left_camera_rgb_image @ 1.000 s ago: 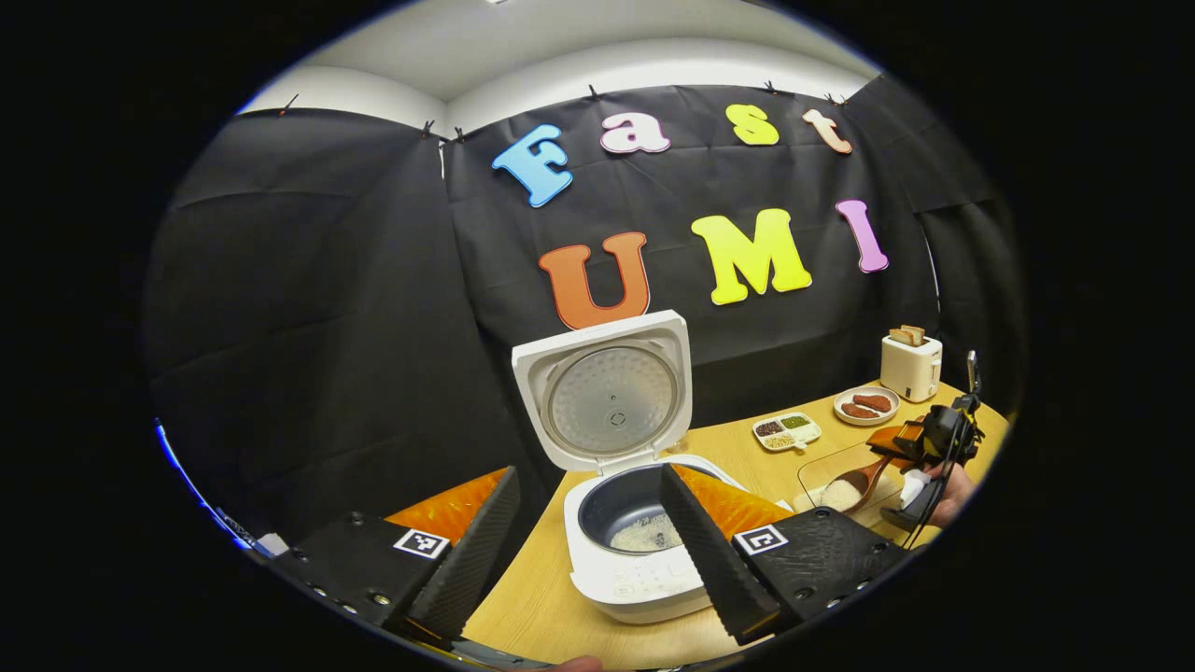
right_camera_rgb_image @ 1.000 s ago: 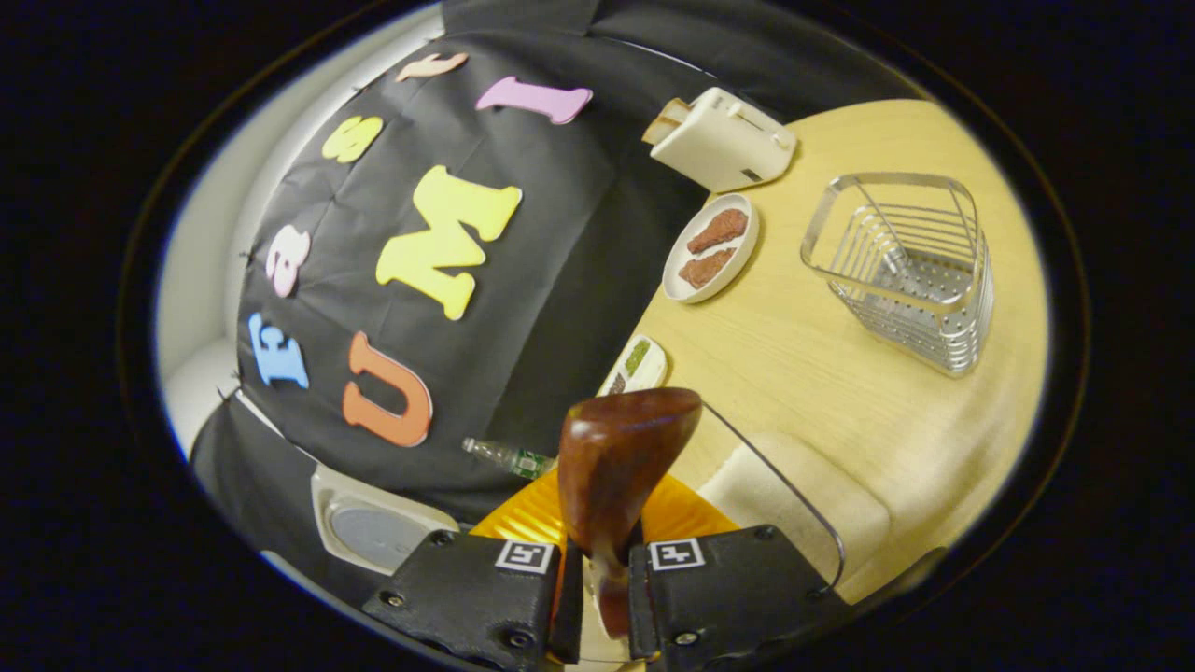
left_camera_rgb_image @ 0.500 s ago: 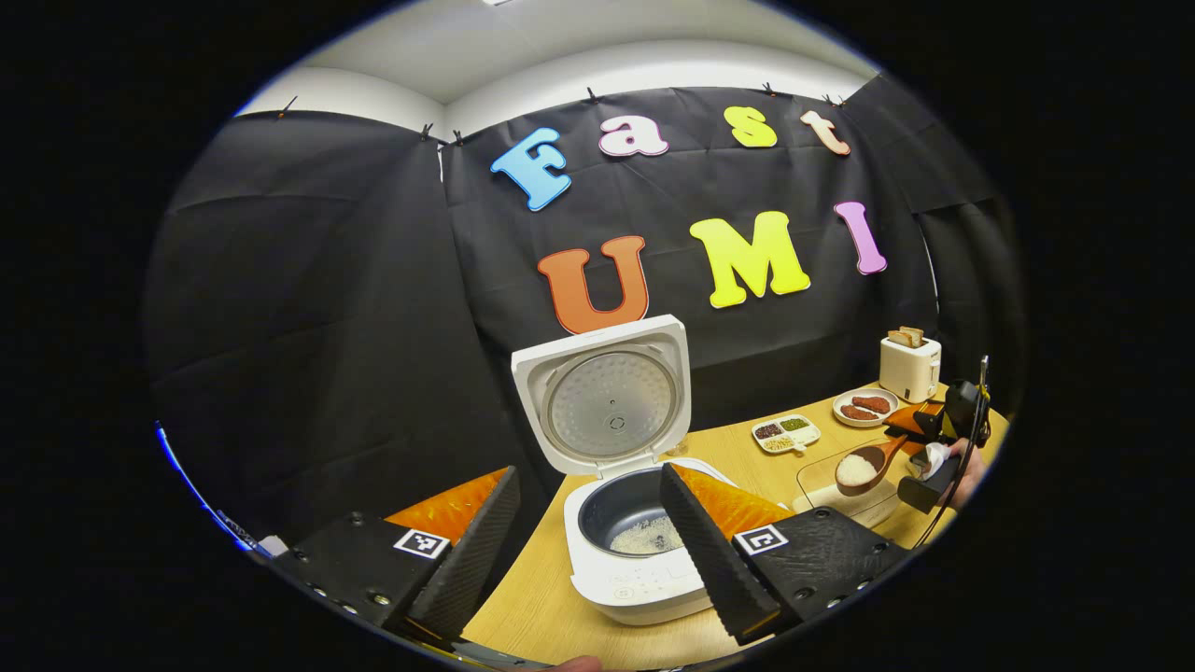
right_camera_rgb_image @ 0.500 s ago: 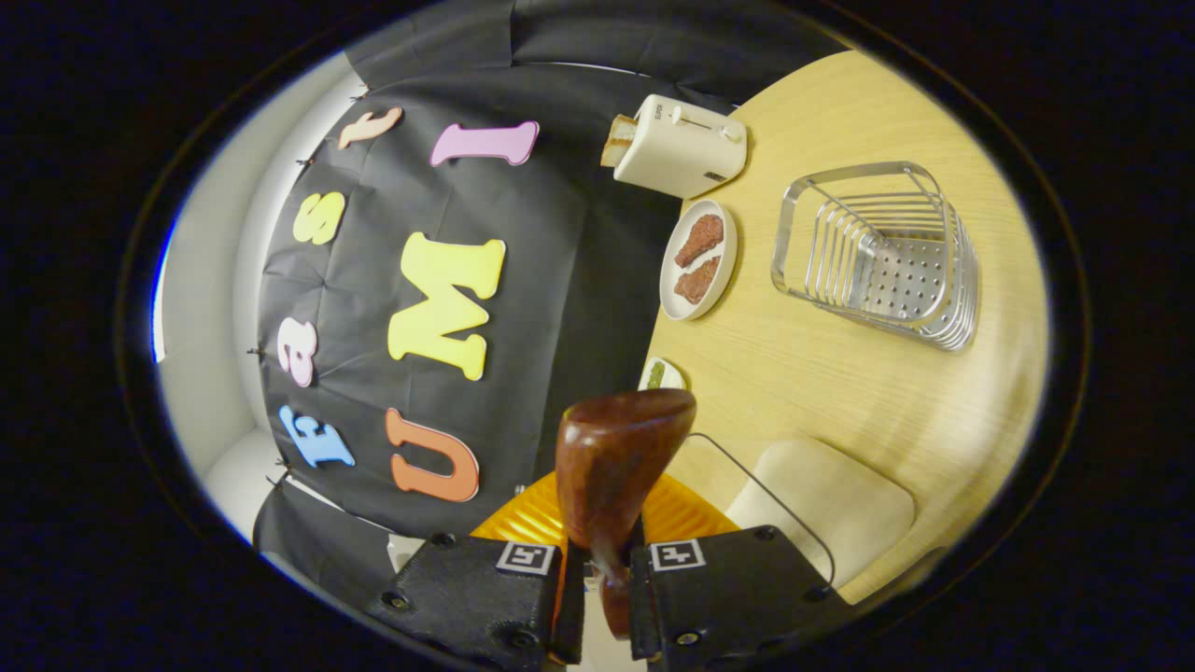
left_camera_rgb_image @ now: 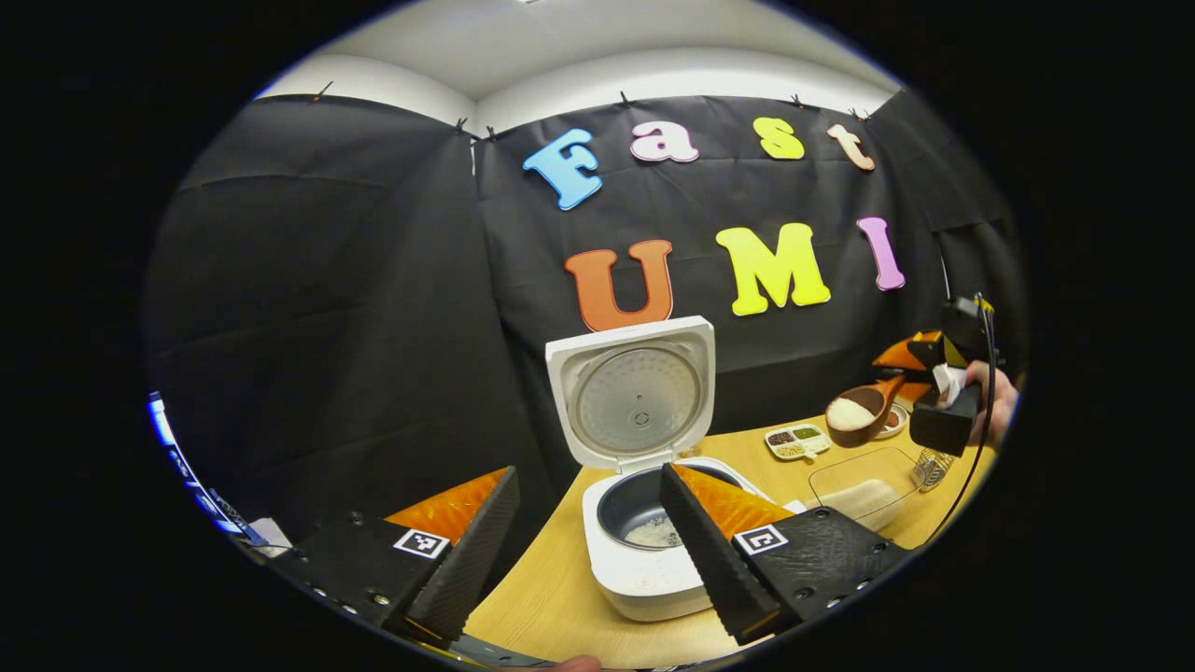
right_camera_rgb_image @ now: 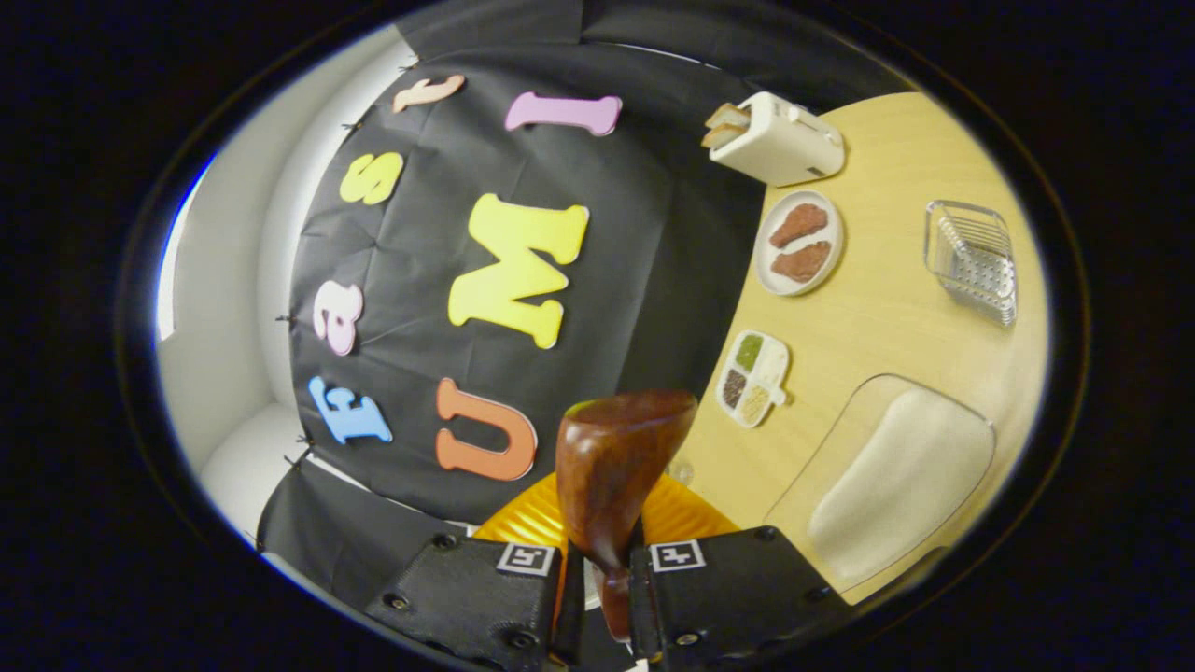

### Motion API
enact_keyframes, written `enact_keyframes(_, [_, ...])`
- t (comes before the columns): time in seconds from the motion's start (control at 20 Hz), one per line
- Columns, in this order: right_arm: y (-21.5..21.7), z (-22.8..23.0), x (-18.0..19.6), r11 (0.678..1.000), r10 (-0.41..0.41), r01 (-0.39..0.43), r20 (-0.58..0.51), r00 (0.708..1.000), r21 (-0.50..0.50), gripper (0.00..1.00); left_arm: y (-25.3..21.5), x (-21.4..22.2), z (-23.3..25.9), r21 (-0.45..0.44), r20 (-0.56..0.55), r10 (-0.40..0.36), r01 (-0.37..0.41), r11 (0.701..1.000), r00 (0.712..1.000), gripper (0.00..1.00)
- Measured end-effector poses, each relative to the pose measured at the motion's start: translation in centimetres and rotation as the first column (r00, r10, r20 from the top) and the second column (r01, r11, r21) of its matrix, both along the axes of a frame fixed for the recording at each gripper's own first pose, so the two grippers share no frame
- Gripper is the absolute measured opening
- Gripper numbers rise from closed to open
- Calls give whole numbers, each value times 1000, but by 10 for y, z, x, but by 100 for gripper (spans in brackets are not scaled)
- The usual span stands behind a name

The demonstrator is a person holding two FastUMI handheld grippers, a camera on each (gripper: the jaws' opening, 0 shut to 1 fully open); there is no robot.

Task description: Close the left gripper, press the button to open the rice cooker; take a wooden spoon from the chopstick holder with the right hand, scoop a spoonful of rice and pour it into the rice cooker, then put the wooden spoon back into the chopstick holder.

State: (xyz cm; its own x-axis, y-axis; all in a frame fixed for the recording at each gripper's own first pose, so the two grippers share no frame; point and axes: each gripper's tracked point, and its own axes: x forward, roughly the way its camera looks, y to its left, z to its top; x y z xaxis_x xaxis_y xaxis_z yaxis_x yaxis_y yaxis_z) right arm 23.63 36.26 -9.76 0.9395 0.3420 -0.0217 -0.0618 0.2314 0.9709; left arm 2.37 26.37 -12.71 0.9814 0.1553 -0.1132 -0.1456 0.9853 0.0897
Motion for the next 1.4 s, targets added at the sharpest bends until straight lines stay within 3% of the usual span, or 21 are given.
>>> enact_keyframes(0.25, [123,8,4,986,158,-158,-6,987,-42,24,27,-12,-14,-45,-22,65,-66,997,998,95])
enact_keyframes(0.4, [179,-4,-1,966,214,-211,5,977,-152,24,44,-20,-21,-61,-33,105,-106,992,994,95])
enact_keyframes(0.5, [206,-17,-6,930,245,-234,5,969,-283,24,51,-24,-27,-67,-37,127,-129,989,991,95])
enact_keyframes(0.7, [236,-35,-10,861,269,-230,22,963,-453,24,65,-29,-38,-71,-53,158,-161,984,986,95])
enact_keyframes(0.85, [240,-35,-13,753,273,-169,69,959,-636,21,72,-33,-42,-79,-58,178,-182,980,982,95])
enact_keyframes(0.95, [245,-29,-16,675,294,-125,109,950,-727,24,74,-33,-45,-84,-64,183,-188,979,981,95])
enact_keyframes(1.15, [255,-24,-22,548,332,-52,160,930,-835,24,82,-36,-46,-84,-64,194,-199,976,979,95])
enact_keyframes(1.4, [268,-15,-32,310,407,88,216,888,-947,24,83,-36,-46,-92,-62,204,-209,974,977,95])
